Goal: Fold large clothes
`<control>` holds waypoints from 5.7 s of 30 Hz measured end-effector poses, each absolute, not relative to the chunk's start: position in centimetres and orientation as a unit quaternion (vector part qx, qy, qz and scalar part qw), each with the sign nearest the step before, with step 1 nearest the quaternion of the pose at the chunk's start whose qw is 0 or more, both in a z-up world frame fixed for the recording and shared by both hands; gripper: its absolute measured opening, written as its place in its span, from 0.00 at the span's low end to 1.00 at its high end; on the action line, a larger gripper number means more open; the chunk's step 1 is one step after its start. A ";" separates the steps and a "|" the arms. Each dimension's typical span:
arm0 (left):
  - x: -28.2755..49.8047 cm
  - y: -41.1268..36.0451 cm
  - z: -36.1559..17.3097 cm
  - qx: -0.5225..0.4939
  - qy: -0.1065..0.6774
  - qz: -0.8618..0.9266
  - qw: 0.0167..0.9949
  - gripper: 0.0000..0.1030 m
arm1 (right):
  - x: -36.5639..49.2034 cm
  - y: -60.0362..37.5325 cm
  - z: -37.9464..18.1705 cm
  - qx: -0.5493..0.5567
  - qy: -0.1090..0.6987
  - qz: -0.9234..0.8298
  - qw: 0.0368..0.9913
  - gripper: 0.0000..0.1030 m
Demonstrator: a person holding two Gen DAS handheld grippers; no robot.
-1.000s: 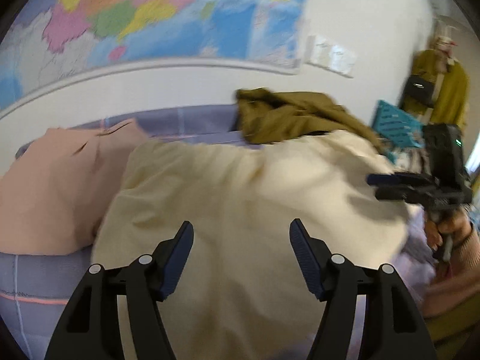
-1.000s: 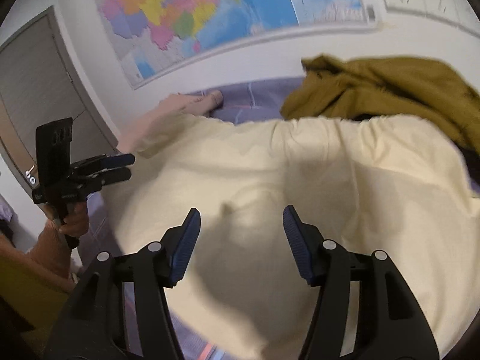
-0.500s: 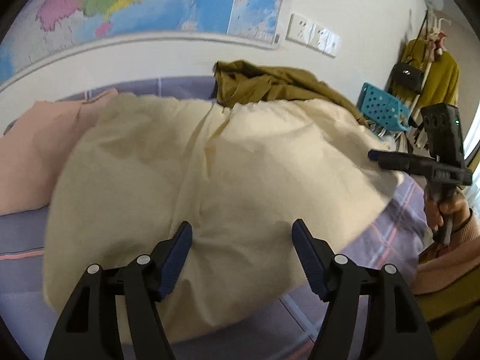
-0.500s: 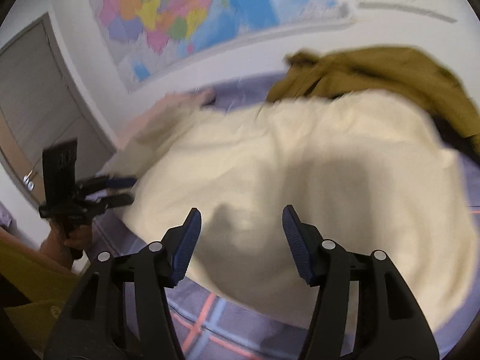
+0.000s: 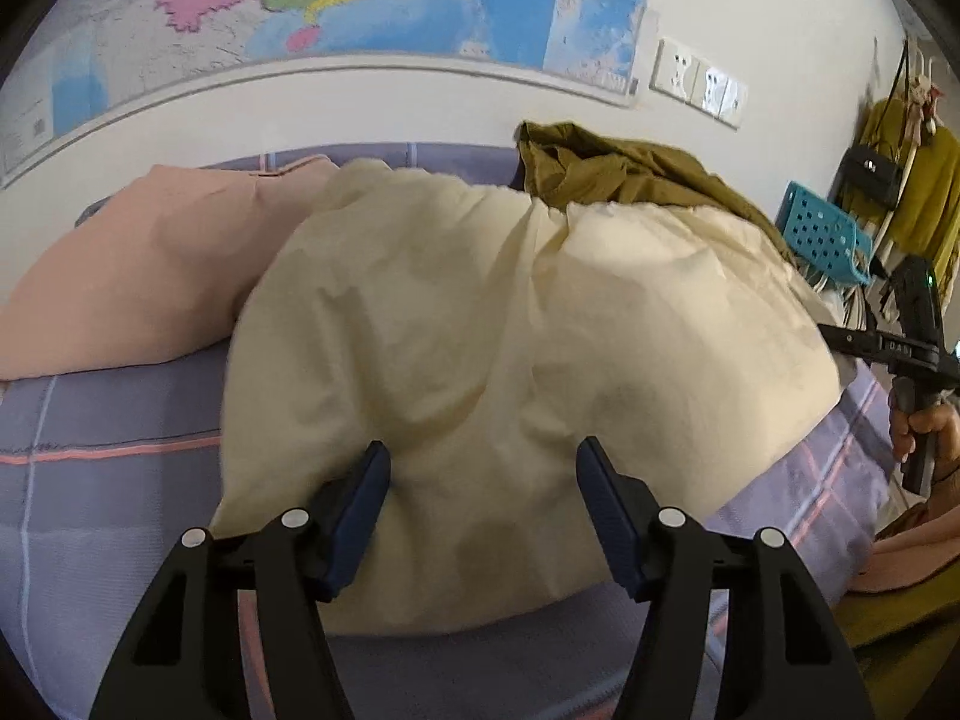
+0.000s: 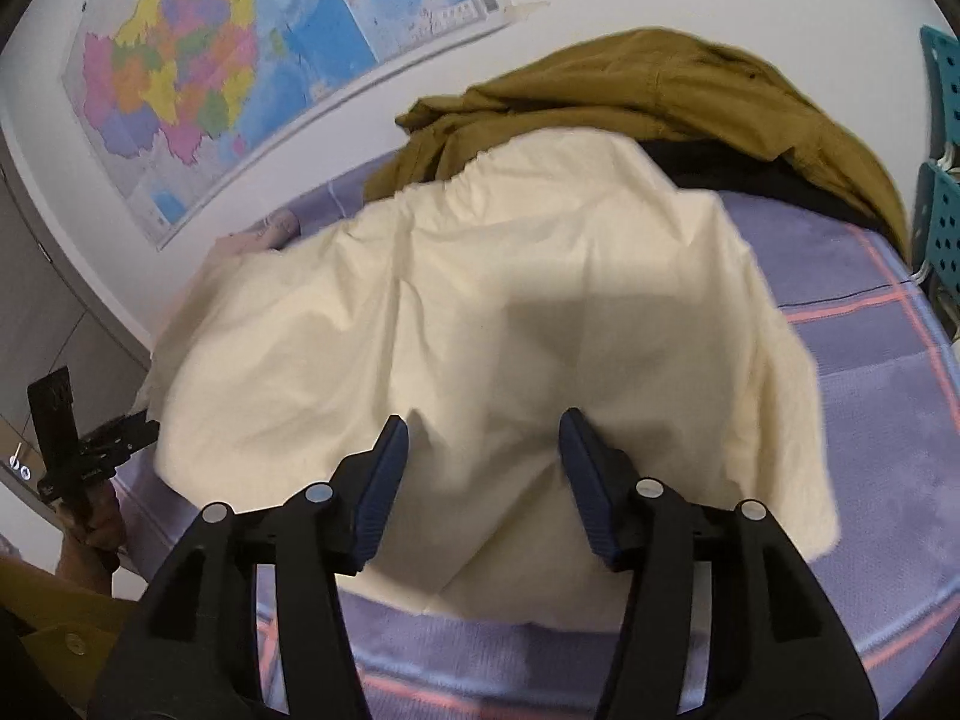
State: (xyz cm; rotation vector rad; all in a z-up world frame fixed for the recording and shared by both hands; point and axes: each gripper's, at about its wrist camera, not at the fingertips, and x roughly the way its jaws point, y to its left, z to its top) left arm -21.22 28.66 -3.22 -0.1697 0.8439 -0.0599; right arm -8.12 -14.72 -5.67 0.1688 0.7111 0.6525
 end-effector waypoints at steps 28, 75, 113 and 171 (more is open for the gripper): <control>-26.2 30.3 -3.1 -0.149 0.433 0.013 0.889 0.65 | -11.4 -17.7 -4.4 0.128 0.319 0.324 0.881 0.63; -16.5 29.4 -6.6 -0.324 0.420 -0.029 0.847 0.84 | -7.6 -14.7 -8.4 0.275 0.347 0.256 0.859 0.94; -14.2 28.3 -6.6 -0.283 0.443 0.041 0.850 0.67 | -2.3 -10.4 -8.1 0.233 0.369 0.345 0.831 0.64; -14.5 28.3 5.1 -0.183 0.365 0.007 0.913 0.24 | -7.5 -7.1 5.8 0.153 0.245 0.445 0.848 0.17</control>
